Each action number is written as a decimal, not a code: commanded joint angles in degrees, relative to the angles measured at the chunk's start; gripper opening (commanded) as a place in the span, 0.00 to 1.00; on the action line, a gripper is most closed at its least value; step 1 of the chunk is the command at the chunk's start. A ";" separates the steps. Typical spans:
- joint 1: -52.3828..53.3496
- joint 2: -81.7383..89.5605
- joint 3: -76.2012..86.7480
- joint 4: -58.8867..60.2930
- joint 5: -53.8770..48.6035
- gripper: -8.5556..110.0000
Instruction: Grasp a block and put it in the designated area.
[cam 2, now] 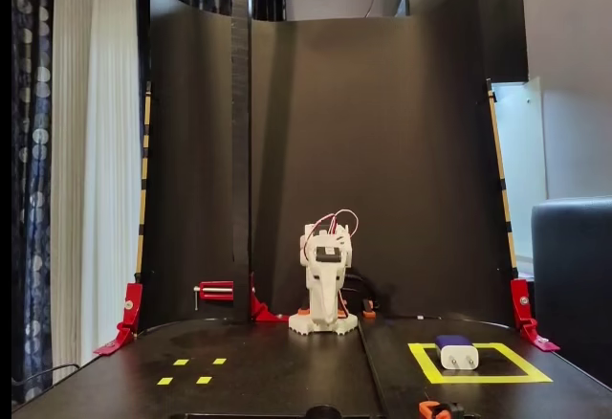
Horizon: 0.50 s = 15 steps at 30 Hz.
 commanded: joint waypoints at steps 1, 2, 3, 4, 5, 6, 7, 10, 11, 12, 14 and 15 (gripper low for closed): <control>-0.09 0.44 0.35 0.44 -0.53 0.07; -0.09 0.44 0.35 0.53 -0.53 0.07; -0.09 0.44 0.35 0.70 -0.53 0.07; -0.09 0.44 0.35 0.97 -0.53 0.07; -0.09 0.44 0.35 1.14 -0.53 0.07; -0.18 0.44 0.35 1.32 -0.53 0.07; -0.18 0.44 0.35 1.41 -0.53 0.07; 0.00 0.44 0.35 1.41 -0.18 0.07; 0.09 0.44 0.35 1.41 -0.18 0.07; 0.09 0.44 0.35 1.41 -0.18 0.07; 0.09 0.44 0.35 1.41 -0.18 0.07; 0.09 0.44 0.35 1.41 -0.18 0.07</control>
